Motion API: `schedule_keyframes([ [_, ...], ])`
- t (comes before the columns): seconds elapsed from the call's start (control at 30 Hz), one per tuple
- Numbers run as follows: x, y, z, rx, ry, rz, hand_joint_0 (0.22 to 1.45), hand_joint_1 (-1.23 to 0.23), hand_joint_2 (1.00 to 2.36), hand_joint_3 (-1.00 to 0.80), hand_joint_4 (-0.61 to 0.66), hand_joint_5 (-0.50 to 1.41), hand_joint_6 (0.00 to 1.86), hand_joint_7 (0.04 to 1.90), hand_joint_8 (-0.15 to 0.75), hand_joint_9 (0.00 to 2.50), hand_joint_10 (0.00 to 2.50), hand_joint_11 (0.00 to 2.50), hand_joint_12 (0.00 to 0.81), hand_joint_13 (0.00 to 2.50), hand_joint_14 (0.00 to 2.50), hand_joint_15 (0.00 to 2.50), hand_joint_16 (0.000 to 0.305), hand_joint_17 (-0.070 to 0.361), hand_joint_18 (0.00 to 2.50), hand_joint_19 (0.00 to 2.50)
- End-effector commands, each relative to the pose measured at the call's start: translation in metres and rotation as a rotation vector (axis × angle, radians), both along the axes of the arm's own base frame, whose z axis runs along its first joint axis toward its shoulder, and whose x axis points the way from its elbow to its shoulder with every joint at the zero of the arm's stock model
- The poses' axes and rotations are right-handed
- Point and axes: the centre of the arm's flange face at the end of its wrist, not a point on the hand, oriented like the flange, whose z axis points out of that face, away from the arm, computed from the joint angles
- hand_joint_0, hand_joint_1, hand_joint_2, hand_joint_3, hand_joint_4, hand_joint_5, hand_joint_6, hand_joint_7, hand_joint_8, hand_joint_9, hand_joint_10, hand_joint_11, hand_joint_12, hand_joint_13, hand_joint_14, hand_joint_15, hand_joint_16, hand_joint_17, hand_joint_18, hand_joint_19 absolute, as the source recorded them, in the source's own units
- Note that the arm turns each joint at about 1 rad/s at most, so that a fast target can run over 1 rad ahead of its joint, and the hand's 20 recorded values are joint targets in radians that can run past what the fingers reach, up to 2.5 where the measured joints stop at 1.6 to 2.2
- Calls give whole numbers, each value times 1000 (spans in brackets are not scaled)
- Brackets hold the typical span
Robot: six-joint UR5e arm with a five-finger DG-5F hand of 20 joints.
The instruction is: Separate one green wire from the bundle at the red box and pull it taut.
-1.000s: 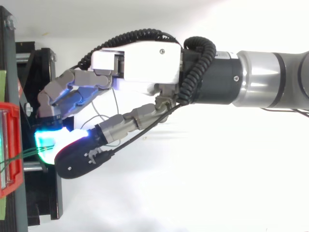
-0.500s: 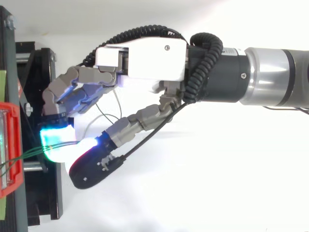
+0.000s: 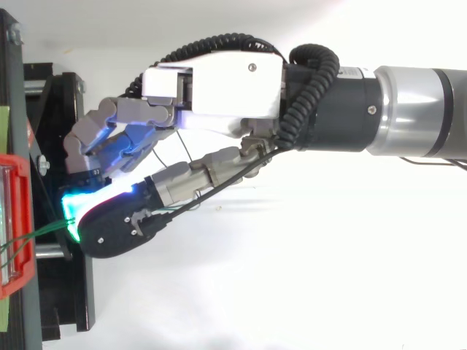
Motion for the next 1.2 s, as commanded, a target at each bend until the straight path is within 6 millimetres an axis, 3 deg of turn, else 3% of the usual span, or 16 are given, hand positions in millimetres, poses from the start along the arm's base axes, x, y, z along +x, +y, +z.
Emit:
schedule_keyframes([
  [0.0, 0, -1, 1, 1, 2, -1, 589, -652, 1016, -211, 204, -202, 897, 976, 309, 687, 8, 329, 305, 571, 2, 100, 46, 104, 679, 253],
  [0.33, -1, -1, -1, -3, 10, -1, 623, -770, 1010, -351, 205, -208, 903, 928, 309, 684, 8, 356, 304, 592, 4, 103, 47, 105, 704, 240],
  [0.77, -3, 3, -4, -2, 35, 2, 652, -824, 1010, -377, 197, -207, 903, 938, 305, 700, 8, 381, 300, 609, 4, 107, 46, 104, 738, 245],
  [0.97, -4, 6, -5, -2, 50, 2, 585, -615, 1012, -345, 191, -188, 894, 1017, 305, 753, 9, 370, 300, 616, 5, 134, 46, 104, 734, 312],
  [1.0, -4, 6, -5, -2, 50, 2, 580, -527, 1012, -342, 191, -182, 883, 1006, 303, 758, 9, 368, 304, 615, 4, 140, 47, 105, 729, 317],
  [1.17, -4, 9, -6, -3, 53, 5, 571, -473, 1010, -363, 197, -177, 849, 1023, 303, 758, 10, 347, 307, 613, 4, 149, 47, 106, 717, 338],
])
